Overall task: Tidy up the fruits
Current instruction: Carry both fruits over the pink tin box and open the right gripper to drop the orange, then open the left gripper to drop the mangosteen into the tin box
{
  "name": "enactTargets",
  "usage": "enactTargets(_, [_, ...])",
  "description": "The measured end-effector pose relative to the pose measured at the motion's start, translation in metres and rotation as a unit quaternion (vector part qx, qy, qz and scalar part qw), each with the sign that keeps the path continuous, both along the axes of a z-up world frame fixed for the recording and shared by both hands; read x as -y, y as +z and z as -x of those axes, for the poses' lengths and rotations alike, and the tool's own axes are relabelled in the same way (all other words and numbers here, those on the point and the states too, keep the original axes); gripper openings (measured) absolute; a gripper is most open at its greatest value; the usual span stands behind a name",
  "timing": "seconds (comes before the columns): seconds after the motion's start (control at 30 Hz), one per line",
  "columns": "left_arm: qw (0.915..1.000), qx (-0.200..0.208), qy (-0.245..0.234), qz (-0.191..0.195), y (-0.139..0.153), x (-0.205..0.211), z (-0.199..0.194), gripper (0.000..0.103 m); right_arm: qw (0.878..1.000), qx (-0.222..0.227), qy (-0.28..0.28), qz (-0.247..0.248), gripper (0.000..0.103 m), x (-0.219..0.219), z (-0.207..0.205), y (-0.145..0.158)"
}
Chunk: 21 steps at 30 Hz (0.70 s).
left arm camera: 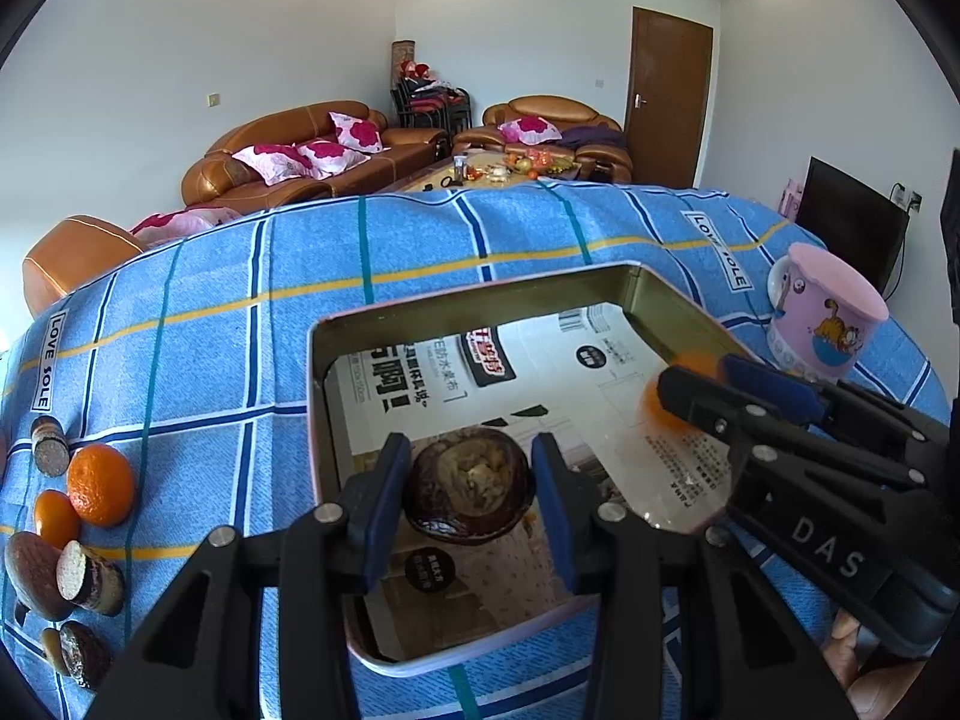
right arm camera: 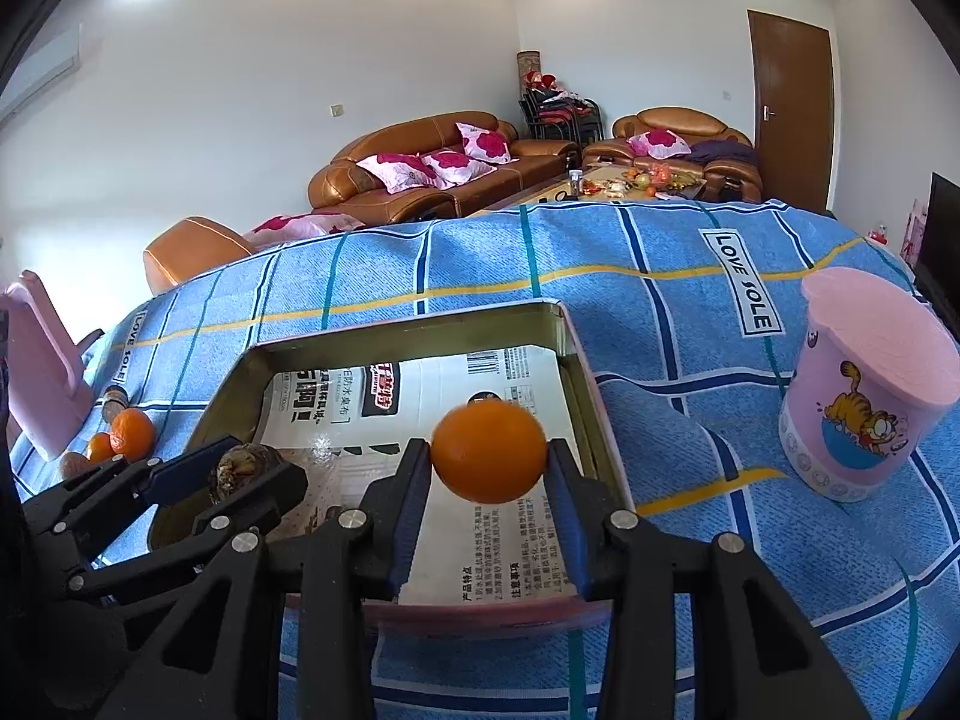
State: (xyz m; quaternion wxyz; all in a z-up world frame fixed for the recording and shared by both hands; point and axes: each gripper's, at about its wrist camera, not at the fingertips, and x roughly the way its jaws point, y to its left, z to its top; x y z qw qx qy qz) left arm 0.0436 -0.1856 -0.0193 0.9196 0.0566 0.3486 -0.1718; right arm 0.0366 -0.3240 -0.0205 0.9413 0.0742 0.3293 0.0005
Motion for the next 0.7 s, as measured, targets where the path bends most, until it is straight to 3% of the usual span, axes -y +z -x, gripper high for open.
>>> enactTargets(0.2, [0.9999, 0.007, 0.008, -0.003, 0.001, -0.002, 0.002, 0.045, 1.000, 0.012, -0.007, -0.011, 0.042, 0.003, 0.003, 0.003])
enactTargets(0.27, [0.9997, 0.018, 0.013, -0.003, 0.003, -0.003, 0.005, 0.051, 1.000, 0.025, -0.013, -0.012, 0.042, 0.006, 0.006, 0.007])
enactTargets(0.33, [0.9992, 0.032, 0.022, -0.001, 0.006, -0.005, 0.008, 0.071, 0.999, 0.044, -0.023, -0.011, 0.042, 0.009, 0.010, 0.012])
enactTargets(0.4, [0.9986, 0.047, 0.022, 0.006, 0.010, -0.008, 0.013, 0.082, 0.998, 0.059, -0.032, -0.010, 0.043, 0.012, 0.013, 0.015])
enactTargets(0.5, [0.9964, 0.075, 0.036, 0.016, 0.018, -0.015, 0.021, 0.099, 0.995, 0.082, -0.053, -0.002, 0.053, 0.016, 0.017, 0.018])
enactTargets(0.7, [0.9923, 0.111, 0.055, 0.008, 0.026, -0.032, 0.031, 0.103, 0.990, 0.123, -0.074, -0.005, 0.057, 0.023, 0.025, 0.025])
